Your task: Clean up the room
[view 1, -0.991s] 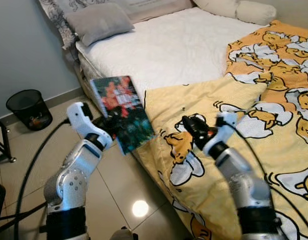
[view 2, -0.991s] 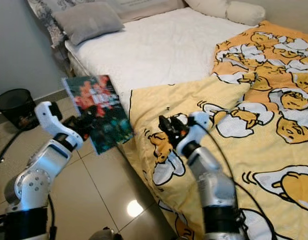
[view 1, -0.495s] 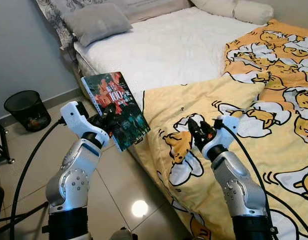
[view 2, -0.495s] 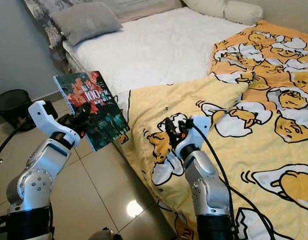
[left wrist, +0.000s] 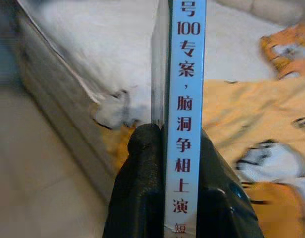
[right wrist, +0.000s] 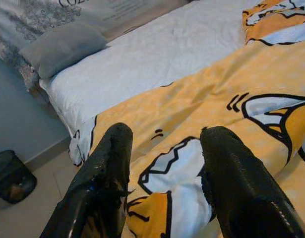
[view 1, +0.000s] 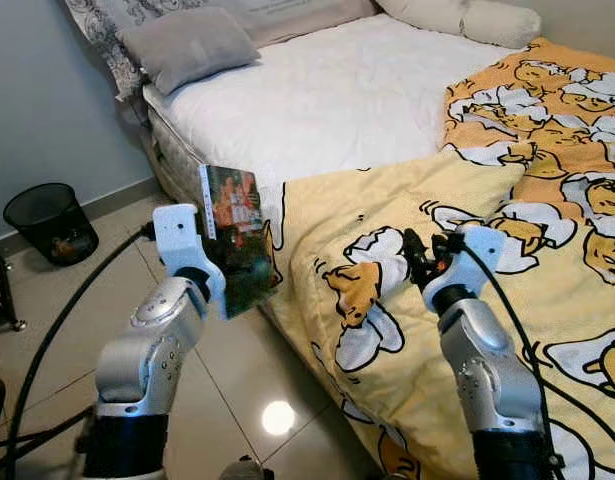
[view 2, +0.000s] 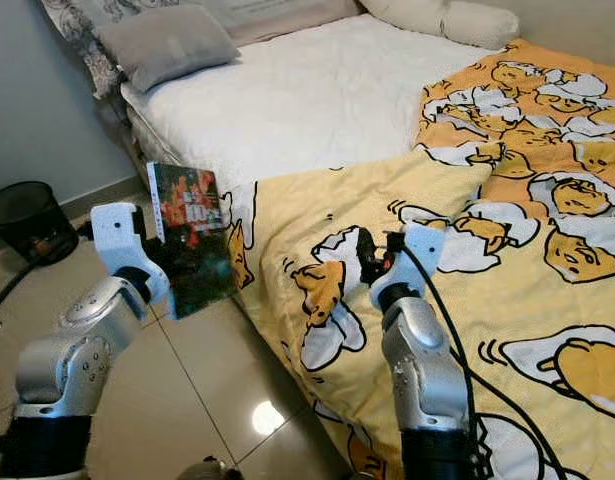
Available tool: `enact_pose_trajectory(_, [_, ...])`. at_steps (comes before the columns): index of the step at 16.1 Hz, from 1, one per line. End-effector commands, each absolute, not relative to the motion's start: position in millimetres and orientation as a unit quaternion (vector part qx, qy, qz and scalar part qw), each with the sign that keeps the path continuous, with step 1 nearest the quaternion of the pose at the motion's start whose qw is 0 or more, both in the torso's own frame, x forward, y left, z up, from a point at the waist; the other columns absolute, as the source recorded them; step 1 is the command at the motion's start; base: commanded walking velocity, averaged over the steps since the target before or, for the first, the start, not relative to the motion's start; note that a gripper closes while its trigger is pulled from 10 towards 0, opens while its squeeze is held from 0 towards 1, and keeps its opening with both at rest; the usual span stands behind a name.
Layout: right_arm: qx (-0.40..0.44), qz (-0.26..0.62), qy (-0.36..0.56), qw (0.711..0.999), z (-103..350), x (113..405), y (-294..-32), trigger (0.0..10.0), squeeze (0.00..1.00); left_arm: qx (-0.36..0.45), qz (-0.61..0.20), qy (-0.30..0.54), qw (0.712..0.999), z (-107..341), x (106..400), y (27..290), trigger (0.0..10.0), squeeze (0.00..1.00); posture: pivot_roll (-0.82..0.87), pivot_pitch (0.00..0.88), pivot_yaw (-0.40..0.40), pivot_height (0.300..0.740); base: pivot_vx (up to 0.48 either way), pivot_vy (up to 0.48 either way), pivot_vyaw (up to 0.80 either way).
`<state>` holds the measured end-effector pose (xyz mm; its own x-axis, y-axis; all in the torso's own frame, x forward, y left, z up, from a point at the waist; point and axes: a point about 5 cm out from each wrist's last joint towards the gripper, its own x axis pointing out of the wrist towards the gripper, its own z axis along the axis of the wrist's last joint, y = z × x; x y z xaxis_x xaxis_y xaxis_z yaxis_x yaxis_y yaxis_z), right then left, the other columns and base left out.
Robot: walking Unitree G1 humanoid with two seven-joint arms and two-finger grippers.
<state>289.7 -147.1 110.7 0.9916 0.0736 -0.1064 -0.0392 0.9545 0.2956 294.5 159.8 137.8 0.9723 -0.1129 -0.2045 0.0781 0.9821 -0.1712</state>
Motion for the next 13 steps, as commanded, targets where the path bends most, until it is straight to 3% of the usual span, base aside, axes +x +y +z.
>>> enact_pose_trajectory(1, [0.160, 0.027, 0.064, 0.985, 110.3, 286.7, -147.8, 10.0, 0.00, -0.054, -0.051, 0.063, 0.995, 153.8, 296.2, 157.7, 10.0, 0.00, 0.06, 0.000, 0.039, 0.740, 0.000, 0.000, 0.00])
enact_pose_trajectory(4, [0.199, 0.019, 0.077, 0.977, 111.3, 284.5, -148.1, 10.0, 0.00, -0.011, -0.072, 0.058, 0.996, 156.6, 295.6, 149.4, 10.0, 0.00, 0.04, 0.000, 0.049, 0.740, 0.000, 0.000, 0.00])
enact_pose_trajectory(6, [0.134, 0.003, 0.051, 0.990, 113.8, 285.7, -152.9, 10.0, 0.00, 0.010, -0.090, 0.051, 0.995, 158.9, 296.2, 144.5, 10.0, 0.00, 0.03, 0.000, 0.056, 0.740, 0.000, 0.000, 0.00])
enact_pose_trajectory(9, [0.106, -0.009, 0.028, 0.994, 117.7, 289.6, -156.3, 10.0, 0.00, 0.022, -0.093, 0.044, 0.994, 161.0, 296.1, 144.9, 10.0, 0.00, 0.03, 0.000, 0.051, 0.740, 0.000, 0.000, 0.00])
enact_pose_trajectory(13, [0.127, 0.000, 0.076, 0.989, 106.6, 286.9, -152.8, 10.0, 0.00, 0.026, -0.081, 0.046, 0.995, 160.0, 297.6, 151.9, 10.0, 0.00, 0.03, 0.000, 0.050, 0.740, 0.000, 0.348, 0.00])
